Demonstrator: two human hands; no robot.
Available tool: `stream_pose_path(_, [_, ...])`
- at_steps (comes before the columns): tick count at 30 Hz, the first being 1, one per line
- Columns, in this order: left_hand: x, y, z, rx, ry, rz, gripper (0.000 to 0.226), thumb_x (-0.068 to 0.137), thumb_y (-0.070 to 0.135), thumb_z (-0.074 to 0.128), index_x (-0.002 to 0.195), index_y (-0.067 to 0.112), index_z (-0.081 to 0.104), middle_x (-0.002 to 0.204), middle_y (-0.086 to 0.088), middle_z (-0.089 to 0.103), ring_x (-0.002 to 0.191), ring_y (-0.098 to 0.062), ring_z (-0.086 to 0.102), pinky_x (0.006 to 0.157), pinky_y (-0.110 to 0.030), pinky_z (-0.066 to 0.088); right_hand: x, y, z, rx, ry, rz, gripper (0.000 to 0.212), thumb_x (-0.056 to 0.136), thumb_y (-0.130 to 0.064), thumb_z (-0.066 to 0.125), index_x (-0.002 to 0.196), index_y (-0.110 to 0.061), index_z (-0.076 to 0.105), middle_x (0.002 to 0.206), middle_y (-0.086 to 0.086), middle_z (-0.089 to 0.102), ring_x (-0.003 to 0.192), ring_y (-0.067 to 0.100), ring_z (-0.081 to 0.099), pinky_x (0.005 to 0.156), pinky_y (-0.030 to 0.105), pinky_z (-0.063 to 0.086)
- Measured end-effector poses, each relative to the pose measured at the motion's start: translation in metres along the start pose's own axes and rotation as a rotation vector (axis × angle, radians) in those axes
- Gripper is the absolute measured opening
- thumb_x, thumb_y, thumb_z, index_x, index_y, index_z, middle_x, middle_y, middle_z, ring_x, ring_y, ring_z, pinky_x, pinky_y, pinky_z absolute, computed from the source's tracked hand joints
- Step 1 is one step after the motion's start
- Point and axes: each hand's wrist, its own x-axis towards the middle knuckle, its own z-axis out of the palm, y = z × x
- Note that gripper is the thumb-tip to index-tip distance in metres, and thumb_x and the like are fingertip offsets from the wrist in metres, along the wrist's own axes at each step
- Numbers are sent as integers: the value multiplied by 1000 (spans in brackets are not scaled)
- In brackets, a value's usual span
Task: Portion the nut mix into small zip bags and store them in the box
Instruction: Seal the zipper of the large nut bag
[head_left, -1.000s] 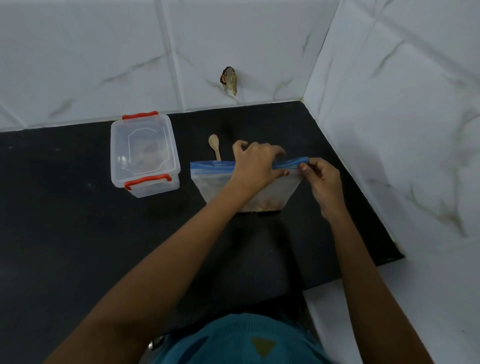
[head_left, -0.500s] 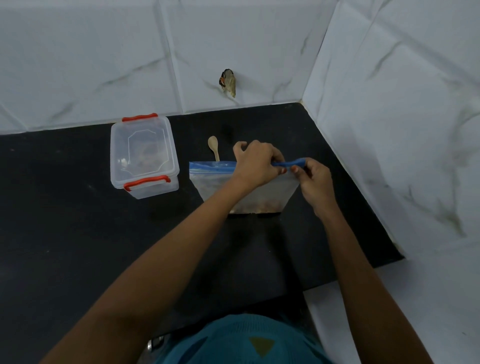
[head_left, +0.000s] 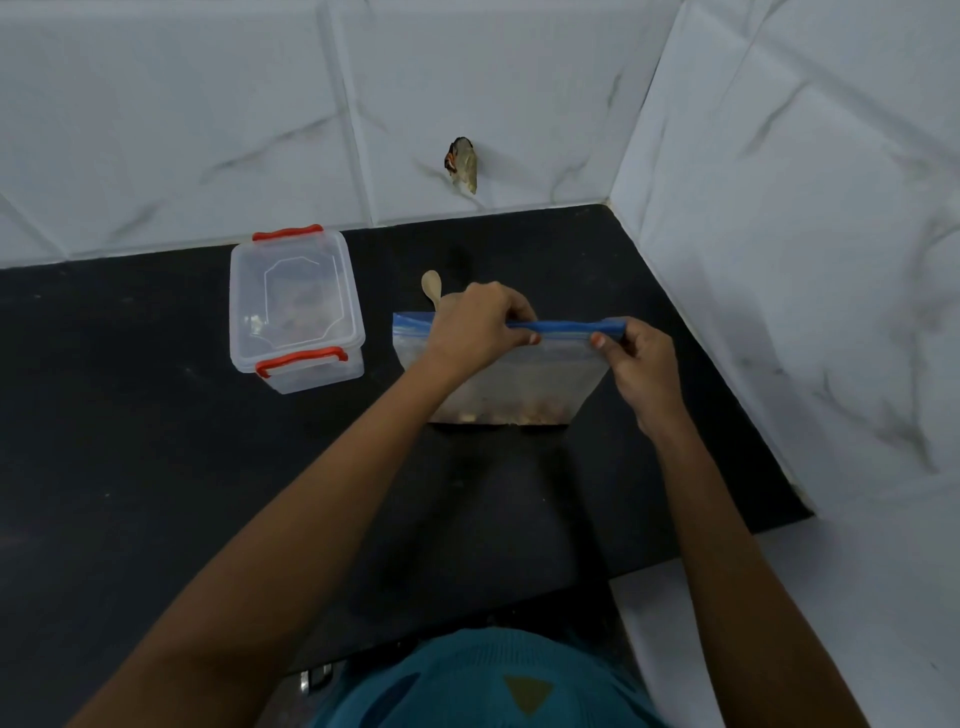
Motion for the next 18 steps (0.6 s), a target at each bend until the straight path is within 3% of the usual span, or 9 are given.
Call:
stream_pose_path(6, [-1,2,2,60,67,-32,24,87,26,61,110,18,65,103,1,67,97,-12,56,101,-36,37,-2,-10,-5,46,-79,-52,29,86,-4,59,114,-12,57,109,-4,56,98,3,53,77,11,45])
stream_pose_path(10, [-2,2,4,91,82,-28,25,88,27,59,112,20,64,102,3,67,98,-11,54,106,-36,27,-2,-18,-4,-344,-107,-284,31,80,-7,67,111,-12,62,104,-8,56,98,3,48,83,13,39])
stream_pose_path(13, [-4,0,6,63,82,1,24,88,25,60,111,18,64,104,2,66,100,-12,55,107,-37,29,0,-20,0,-576,-21,-411,26,79,-10,70,105,-9,67,97,3,66,93,14,55,97,35,39])
stream_pose_path(15, [-6,-2,4,44,85,23,24,86,26,61,109,18,65,105,1,66,101,-13,56,106,-40,31,-2,-22,3,-656,2,-413,27,82,-12,66,109,-10,65,101,4,66,98,18,55,100,34,27])
stream_pose_path(18, [-10,-8,1,73,84,50,30,84,28,65,112,21,63,112,2,64,108,-15,54,106,-42,30,-6,-21,9,-709,15,-407,29,87,-13,60,115,-11,60,107,5,63,104,17,50,101,32,22])
